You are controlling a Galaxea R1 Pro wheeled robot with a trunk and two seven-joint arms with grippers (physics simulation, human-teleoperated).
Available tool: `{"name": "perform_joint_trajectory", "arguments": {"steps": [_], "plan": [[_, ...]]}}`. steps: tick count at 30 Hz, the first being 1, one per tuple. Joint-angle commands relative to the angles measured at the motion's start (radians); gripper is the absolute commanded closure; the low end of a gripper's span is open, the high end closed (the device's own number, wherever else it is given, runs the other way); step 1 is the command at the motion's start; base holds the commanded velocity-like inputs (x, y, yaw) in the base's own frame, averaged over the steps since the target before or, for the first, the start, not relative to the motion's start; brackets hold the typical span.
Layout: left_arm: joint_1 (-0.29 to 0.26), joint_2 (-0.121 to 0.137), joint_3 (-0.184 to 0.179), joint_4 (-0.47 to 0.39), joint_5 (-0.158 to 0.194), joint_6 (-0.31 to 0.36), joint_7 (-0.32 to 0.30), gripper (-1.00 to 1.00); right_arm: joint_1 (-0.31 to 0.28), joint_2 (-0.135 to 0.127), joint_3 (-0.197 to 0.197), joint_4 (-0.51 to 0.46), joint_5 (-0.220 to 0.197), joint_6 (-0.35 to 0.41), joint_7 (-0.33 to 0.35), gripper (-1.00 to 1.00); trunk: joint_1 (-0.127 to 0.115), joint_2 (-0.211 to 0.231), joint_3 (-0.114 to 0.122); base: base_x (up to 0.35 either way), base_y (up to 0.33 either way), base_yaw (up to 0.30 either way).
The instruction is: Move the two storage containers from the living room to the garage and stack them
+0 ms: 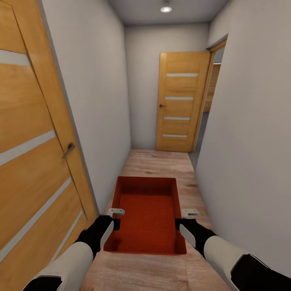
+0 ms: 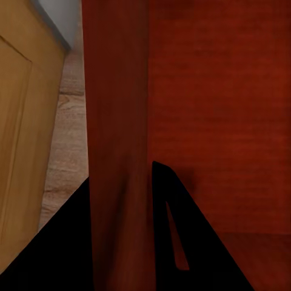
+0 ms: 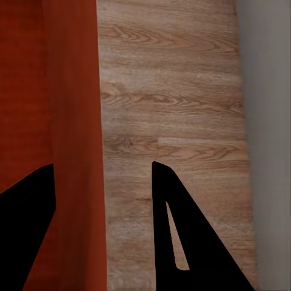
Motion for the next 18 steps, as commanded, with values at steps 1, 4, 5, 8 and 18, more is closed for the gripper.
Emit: {"name": "perform_joint_trajectory", "arguments": {"steps": [1,4,5,8,18], "plan": [[0.0,-0.001,-0.005,0.046,0.026,0.003,0.002,1.0,-0.002,0.0,-0.023,-0.027,0.02,0.006,-0.005,1.0,0.001,-0.002,-0.002,0.321,0.0,0.0],[0.0,-0.001,-0.005,0.046,0.026,0.002,0.002,1.0,-0.002,-0.001,-0.023,-0.027,0.02,0.006,-0.005,1.0,0.001,-0.002,-0.002,0.321,0.0,0.0],[0.0,-0.001,-0.005,0.046,0.026,0.002,0.002,1.0,-0.002,-0.001,-0.023,-0.027,0.02,0.006,-0.005,1.0,0.001,-0.002,-0.002,0.321,0.0,0.0],[0.0,-0.001,-0.005,0.046,0.026,0.003,0.002,1.0,-0.002,-0.001,-0.023,-0.027,0.02,0.006,-0.005,1.0,0.001,-0.002,-0.002,0.321,0.0,0.0],[0.0,-0.001,-0.005,0.046,0.026,0.003,0.002,1.0,-0.002,0.0,-0.023,-0.027,0.02,0.006,-0.005,1.0,0.001,-0.002,-0.002,0.321,0.0,0.0]]}}
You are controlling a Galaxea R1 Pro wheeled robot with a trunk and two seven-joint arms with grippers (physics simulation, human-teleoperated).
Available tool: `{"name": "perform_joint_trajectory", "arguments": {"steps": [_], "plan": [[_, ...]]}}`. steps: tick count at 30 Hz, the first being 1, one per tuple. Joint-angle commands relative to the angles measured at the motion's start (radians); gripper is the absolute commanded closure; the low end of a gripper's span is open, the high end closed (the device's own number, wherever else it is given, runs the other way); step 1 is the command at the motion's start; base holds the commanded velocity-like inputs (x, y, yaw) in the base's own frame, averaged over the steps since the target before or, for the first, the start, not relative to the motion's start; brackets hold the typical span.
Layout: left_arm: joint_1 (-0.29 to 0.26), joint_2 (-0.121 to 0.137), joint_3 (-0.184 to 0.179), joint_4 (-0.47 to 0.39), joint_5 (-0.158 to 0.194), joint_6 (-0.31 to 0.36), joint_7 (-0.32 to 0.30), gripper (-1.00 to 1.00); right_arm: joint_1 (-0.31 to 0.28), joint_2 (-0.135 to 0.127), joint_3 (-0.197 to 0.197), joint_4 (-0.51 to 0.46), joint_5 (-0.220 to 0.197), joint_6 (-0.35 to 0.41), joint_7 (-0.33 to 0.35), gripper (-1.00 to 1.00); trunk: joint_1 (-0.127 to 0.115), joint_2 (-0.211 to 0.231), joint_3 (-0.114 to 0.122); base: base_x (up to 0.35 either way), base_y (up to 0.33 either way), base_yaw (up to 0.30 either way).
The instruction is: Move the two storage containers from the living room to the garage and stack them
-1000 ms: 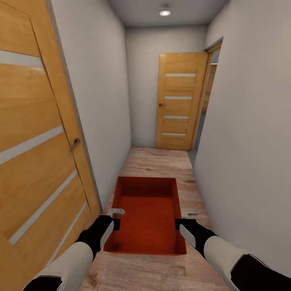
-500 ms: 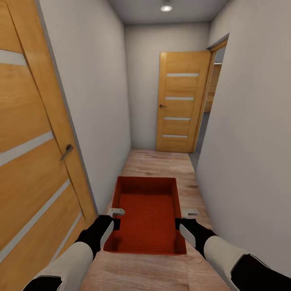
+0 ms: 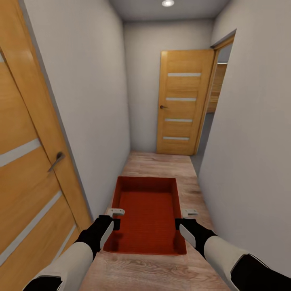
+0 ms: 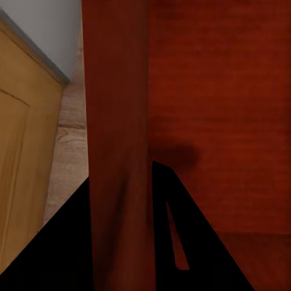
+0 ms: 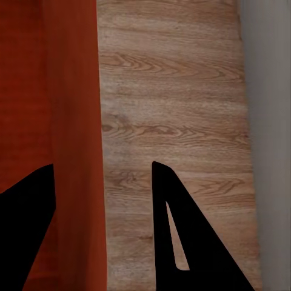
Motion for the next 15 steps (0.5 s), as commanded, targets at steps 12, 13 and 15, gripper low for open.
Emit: {"name": "perform_joint_trajectory", "arguments": {"steps": [12,13,15], "plan": [[0.0,-0.001,-0.006,0.045,0.026,0.003,0.002,1.0,-0.002,0.0,-0.025,-0.029,0.022,0.006,-0.005,1.0,0.001,-0.002,-0.002,0.321,0.0,0.0],[0.0,-0.001,-0.006,0.045,0.026,0.003,0.002,1.0,-0.002,0.0,-0.025,-0.029,0.022,0.006,-0.005,1.0,0.001,-0.002,-0.002,0.321,0.0,0.0],[0.0,-0.001,-0.006,0.045,0.026,0.002,0.002,1.0,-0.002,0.001,-0.025,-0.029,0.022,0.006,-0.005,1.0,0.001,-0.002,-0.002,0.321,0.0,0.0]]}}
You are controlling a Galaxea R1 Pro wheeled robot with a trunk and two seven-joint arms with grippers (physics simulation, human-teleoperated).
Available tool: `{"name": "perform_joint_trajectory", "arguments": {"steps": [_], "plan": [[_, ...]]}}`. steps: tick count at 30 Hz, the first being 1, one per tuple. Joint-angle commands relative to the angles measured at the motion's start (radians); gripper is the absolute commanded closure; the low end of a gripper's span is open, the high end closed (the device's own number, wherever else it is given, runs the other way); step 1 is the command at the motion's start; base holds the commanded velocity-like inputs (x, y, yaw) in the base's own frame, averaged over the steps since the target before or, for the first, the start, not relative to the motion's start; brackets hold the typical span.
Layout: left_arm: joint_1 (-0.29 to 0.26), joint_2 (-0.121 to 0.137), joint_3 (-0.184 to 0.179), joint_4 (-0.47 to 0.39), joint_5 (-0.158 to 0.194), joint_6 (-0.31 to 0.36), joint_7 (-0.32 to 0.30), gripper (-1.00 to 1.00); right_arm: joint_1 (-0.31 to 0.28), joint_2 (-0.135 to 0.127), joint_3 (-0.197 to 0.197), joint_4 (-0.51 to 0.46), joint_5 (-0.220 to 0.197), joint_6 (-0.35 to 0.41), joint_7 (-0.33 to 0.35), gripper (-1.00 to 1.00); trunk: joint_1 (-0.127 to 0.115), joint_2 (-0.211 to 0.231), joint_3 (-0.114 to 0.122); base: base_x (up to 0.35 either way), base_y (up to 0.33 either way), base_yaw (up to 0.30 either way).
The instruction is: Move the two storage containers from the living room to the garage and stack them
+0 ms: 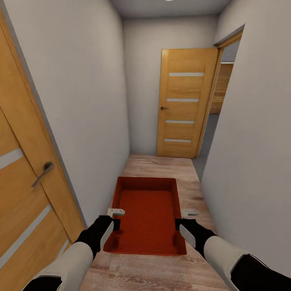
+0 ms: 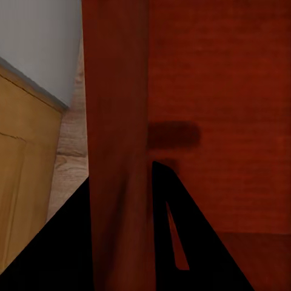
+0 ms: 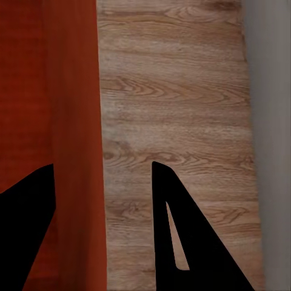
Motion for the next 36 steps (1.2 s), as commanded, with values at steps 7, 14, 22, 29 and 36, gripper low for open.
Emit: {"name": "perform_joint_trajectory", "arguments": {"steps": [7,14,22,29,36], "plan": [[0.0,-0.002,-0.005,0.041,0.025,0.002,0.002,1.0,-0.002,0.0,-0.027,-0.033,0.025,0.007,-0.005,1.0,0.001,-0.002,-0.002,0.321,0.0,-0.129],[0.0,-0.001,-0.005,0.041,0.025,0.003,0.002,1.0,-0.002,0.0,-0.027,-0.033,0.025,0.007,-0.005,1.0,0.001,-0.002,-0.002,0.321,0.0,-0.166],[0.0,-0.002,-0.005,0.041,0.025,0.003,0.002,1.0,-0.002,0.0,-0.027,-0.033,0.025,0.007,-0.005,1.0,0.001,-0.002,-0.002,0.321,0.0,-0.018],[0.0,-0.003,-0.005,0.042,0.025,0.002,0.002,1.0,-0.002,0.0,-0.027,-0.033,0.025,0.007,-0.005,1.0,0.001,-0.002,-0.002,0.321,0.0,-0.005],[0.0,-0.003,-0.005,0.041,0.025,0.004,0.002,1.0,-0.002,0.0,-0.027,-0.033,0.025,0.007,-0.005,1.0,0.001,-0.002,-0.002,0.321,0.0,-0.051]]}}
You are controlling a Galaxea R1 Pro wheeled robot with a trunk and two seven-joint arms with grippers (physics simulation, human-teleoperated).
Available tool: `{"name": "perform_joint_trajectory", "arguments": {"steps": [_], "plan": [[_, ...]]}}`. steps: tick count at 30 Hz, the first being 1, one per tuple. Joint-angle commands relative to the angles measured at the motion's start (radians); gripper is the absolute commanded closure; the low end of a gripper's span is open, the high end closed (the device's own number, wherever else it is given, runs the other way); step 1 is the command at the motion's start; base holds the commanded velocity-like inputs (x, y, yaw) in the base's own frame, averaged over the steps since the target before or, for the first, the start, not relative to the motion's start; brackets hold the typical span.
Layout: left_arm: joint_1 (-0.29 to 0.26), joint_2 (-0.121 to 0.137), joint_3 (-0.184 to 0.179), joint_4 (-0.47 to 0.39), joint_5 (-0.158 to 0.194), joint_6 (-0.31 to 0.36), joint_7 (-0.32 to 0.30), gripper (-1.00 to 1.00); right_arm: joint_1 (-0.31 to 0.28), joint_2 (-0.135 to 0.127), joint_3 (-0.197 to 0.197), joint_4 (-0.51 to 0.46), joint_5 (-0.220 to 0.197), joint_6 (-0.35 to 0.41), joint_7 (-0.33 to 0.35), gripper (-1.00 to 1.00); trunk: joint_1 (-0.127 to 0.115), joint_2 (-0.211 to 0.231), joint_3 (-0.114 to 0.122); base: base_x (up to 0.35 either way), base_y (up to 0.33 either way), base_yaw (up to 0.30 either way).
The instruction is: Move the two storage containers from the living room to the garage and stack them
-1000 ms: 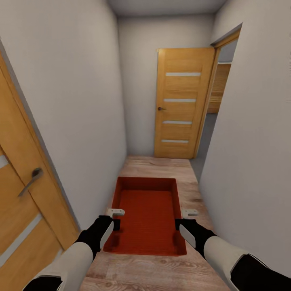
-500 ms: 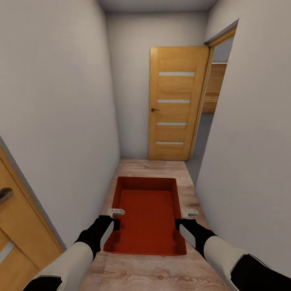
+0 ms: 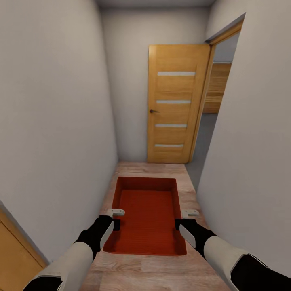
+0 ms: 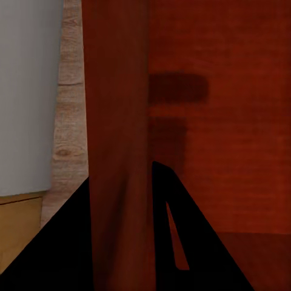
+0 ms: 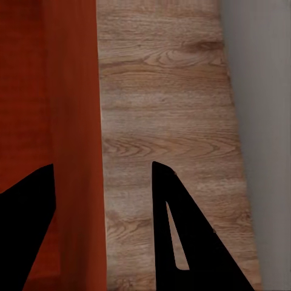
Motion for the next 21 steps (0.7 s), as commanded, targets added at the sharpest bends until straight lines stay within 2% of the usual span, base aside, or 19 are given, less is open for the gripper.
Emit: {"name": "perform_joint_trajectory", "arguments": {"steps": [1,21], "plan": [[0.0,-0.002,-0.006,0.041,0.029,0.002,0.002,1.0,-0.002,0.0,-0.028,-0.036,0.028,0.007,-0.006,1.0,0.001,-0.002,-0.002,0.321,0.0,-0.011],[0.0,-0.002,-0.006,0.041,0.029,0.002,0.002,1.0,-0.002,0.004,-0.027,-0.036,0.028,0.007,-0.006,1.0,0.001,-0.002,-0.002,0.321,0.0,-0.001]]}}
